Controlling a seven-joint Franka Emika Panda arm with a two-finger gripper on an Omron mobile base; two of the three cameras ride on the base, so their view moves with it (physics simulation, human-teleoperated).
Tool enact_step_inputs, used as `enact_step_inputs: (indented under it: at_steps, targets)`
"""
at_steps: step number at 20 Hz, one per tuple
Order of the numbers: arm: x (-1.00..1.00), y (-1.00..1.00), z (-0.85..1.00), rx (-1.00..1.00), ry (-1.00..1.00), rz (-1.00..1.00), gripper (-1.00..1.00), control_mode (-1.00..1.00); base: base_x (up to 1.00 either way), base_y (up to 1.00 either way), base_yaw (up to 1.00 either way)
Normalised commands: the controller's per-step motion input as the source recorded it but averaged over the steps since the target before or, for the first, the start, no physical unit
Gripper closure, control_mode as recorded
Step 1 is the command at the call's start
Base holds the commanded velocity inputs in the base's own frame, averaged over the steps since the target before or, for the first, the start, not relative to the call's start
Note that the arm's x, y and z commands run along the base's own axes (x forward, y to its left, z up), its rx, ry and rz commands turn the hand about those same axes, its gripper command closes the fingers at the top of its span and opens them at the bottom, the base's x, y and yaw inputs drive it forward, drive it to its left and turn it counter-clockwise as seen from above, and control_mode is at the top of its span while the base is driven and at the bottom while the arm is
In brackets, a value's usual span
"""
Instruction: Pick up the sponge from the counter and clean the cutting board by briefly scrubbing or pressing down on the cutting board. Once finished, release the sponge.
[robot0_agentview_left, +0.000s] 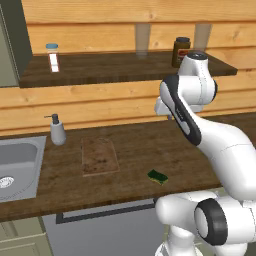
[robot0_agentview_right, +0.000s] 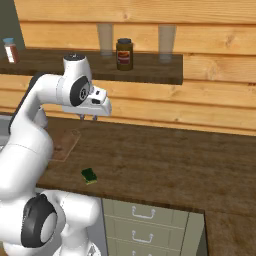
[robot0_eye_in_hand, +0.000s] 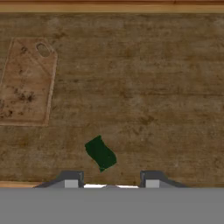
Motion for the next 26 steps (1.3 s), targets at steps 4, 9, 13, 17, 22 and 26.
enact_step_inputs:
  at_steps: [4, 9, 13, 17, 22, 26]
  targets:
    - [-0.24, 0.0, 0.0, 0.0, 0.0, 0.0, -1.0, -1.0, 0.0, 0.0, 0.0]
    - [-0.55, 0.08, -0.14, 0.0, 0.04, 0.0, -1.0, -1.0, 0.0, 0.0, 0.0]
    - [-0.56, 0.15, -0.41, -0.01, 0.02, 0.05, -1.0, -1.0, 0.0, 0.0, 0.0]
    - [-0.36, 0.16, -0.91, 0.0, 0.01, 0.04, -1.0, -1.0, 0.0, 0.0, 0.0]
    - [-0.05, 0.01, -0.79, 0.0, 0.0, 0.09, -1.0, -1.0, 0.0, 0.0, 0.0]
    - [0.16, 0.0, -0.61, 0.0, 0.0, 0.07, -1.0, -1.0, 0.0, 0.0, 0.0]
